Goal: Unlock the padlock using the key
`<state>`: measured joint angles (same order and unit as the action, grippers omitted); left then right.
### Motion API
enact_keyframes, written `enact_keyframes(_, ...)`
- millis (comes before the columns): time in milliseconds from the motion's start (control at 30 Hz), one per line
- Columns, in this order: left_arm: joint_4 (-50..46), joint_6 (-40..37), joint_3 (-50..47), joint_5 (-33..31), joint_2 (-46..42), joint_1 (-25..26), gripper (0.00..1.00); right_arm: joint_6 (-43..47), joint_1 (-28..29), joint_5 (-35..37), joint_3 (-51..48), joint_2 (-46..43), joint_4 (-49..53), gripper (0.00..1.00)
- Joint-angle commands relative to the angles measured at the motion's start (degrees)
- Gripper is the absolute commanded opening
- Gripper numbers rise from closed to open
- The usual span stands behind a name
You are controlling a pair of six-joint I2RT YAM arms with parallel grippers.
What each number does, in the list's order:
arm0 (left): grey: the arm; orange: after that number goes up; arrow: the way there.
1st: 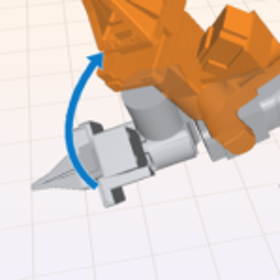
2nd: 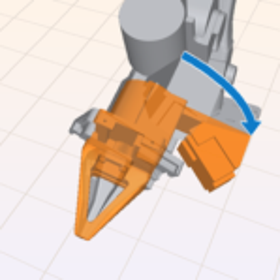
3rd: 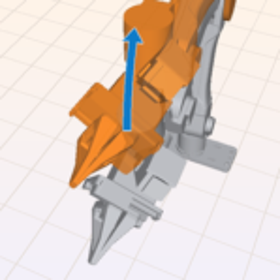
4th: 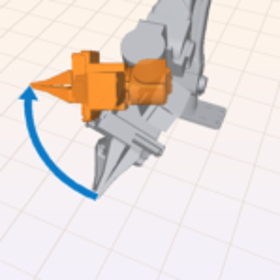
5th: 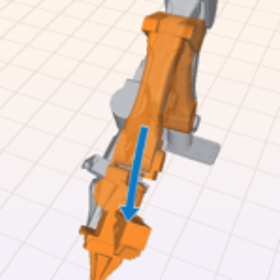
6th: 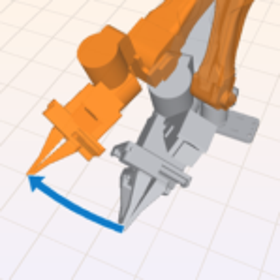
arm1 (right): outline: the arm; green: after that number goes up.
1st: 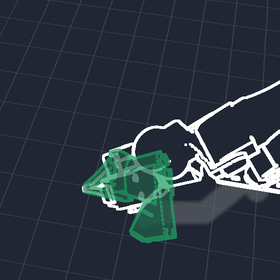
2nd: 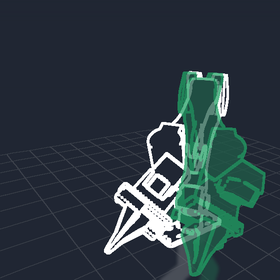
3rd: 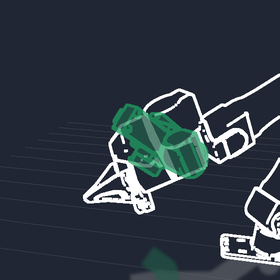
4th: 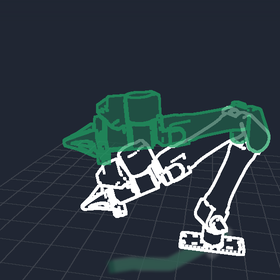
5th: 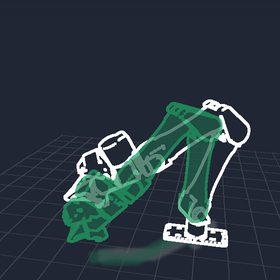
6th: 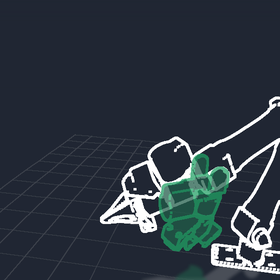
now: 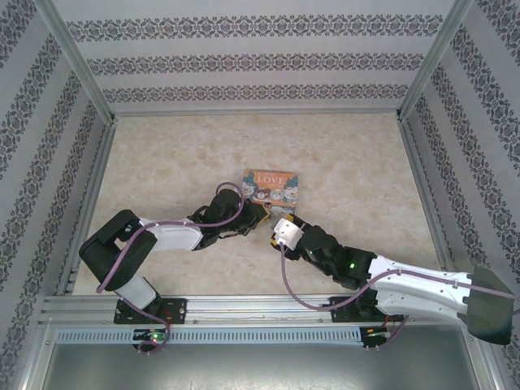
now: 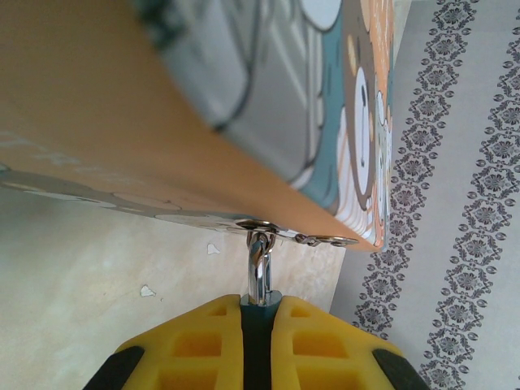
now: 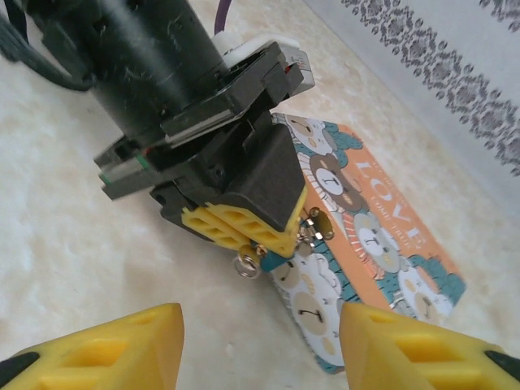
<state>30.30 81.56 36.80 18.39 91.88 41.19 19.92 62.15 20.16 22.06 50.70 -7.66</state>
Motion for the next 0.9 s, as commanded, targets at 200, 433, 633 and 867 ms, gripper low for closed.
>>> enact_keyframes(200, -0.5, 1.23, 2.28, 0.63, -2.05, 0.38, 0.0, 18.93, 0.36, 3.4, -0.62, 1.4, -0.95, 0.56)
enact_keyframes(433, -0.59, 2.26, 2.53, 0.79, -1.98, 0.38, 0.0, 15.94, -2.39, -3.55, 0.41, 7.12, -2.76, 0.49)
enact_keyframes(633, -0.78, 2.43, 3.02, 1.38, -1.96, 0.39, 0.0, 14.66, -6.02, -9.18, 1.84, 11.88, -5.34, 0.39)
enact_keyframes(867, -1.04, 2.81, 3.63, 2.11, -1.61, 0.39, 0.0, 14.24, -8.32, -11.07, 2.3, 14.8, -9.25, 0.35)
